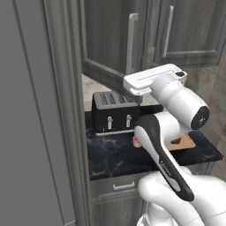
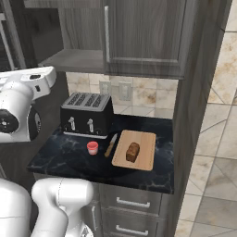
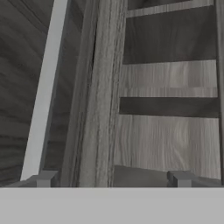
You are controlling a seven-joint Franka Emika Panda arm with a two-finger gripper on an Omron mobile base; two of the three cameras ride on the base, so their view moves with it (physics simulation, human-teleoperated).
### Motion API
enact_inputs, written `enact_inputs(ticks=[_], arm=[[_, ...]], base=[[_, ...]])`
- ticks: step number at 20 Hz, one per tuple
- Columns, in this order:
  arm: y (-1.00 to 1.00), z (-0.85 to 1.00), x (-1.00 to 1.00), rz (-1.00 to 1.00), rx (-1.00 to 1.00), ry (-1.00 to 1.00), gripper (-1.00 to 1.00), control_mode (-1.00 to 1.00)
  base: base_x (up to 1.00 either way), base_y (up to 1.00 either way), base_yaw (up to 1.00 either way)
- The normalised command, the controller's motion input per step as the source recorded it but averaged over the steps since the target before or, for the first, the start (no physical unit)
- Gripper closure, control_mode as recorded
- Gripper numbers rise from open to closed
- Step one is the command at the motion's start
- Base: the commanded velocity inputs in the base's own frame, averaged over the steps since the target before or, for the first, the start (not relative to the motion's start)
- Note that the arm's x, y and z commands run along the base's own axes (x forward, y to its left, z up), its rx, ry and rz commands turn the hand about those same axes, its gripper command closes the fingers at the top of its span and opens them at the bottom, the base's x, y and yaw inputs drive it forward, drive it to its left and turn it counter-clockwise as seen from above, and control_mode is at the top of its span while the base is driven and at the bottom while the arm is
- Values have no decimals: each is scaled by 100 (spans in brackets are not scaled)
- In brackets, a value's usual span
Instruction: Pick the bread, place it on the cutting board, pick the jam, place it on the counter, and close the cabinet.
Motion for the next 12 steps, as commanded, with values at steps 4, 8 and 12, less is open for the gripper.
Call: enact_inputs(ticks=[4, 8, 12], arm=[[-23, -3, 44, -2, 0, 0, -100, -100], [-14, -5, 46, -3, 0, 0, -100, -100], [-5, -6, 47, -3, 0, 0, -100, -100]], base=[[0, 0, 0], [0, 0, 0], [0, 0, 0]])
